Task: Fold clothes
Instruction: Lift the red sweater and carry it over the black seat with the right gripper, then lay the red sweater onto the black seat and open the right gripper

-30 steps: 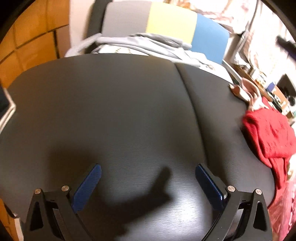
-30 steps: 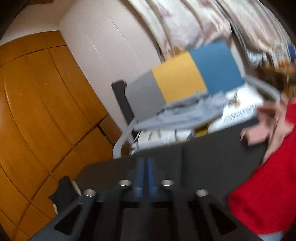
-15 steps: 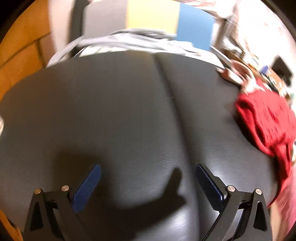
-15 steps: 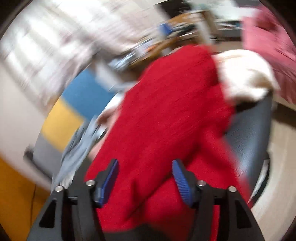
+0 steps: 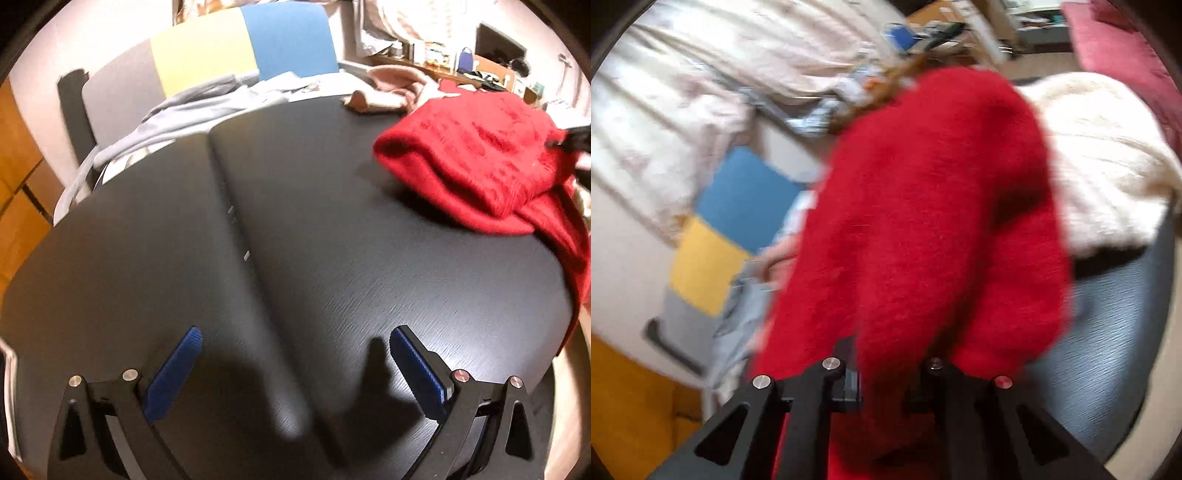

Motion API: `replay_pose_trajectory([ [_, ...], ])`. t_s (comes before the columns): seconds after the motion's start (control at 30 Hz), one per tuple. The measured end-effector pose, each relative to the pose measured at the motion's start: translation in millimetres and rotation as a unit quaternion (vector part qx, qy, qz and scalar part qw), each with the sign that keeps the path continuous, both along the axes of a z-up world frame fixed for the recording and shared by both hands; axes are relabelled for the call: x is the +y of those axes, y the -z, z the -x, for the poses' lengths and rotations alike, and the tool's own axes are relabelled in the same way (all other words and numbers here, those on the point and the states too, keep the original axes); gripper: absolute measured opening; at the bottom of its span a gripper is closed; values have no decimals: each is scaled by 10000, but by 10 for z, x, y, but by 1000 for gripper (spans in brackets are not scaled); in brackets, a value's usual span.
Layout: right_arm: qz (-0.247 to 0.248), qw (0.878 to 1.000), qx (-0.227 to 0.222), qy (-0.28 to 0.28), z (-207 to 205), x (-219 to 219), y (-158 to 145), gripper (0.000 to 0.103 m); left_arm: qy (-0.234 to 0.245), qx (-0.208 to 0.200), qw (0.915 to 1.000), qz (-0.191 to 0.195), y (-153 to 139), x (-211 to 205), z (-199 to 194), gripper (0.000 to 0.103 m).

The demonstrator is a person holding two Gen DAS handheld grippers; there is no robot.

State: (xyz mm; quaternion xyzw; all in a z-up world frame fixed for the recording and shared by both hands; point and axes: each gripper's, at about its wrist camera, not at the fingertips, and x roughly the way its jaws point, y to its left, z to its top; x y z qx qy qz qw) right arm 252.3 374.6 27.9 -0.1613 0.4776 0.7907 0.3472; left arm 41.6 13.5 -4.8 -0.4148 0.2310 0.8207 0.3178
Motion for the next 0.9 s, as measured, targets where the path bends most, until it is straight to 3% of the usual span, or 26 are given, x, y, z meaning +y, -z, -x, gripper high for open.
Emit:
replay_pose_trajectory([
  [0.17, -829, 9925, 216, -868, 389, -572, -648, 10, -124, -51, 9999, -81, 36, -143, 27, 103],
  [0.33, -1106, 9747, 584, -1852, 1164, -1137, -1179, 10, -104, -87, 9992, -381, -112, -314, 124, 103],
  [0.47, -1070, 9527, 987, -2669, 1660, -1656, -1284, 10, -310, 114, 9978, -583, -278, -516, 219, 103],
  [0.6, -995, 9213, 1165, -3574, 2116, -2362, -1219, 10, -536, 248, 9954, -758, -352, -751, 382, 103],
  [0.73, -459, 8949, 1259, -4256, 2524, -2916, -805, 10, -1041, 115, 9909, -849, -307, -1045, 545, 103],
  [0.9, 295, 8799, 511, -4715, 2997, -3282, 7, 19, -1502, -135, 9838, -966, -210, -1403, 666, 103],
])
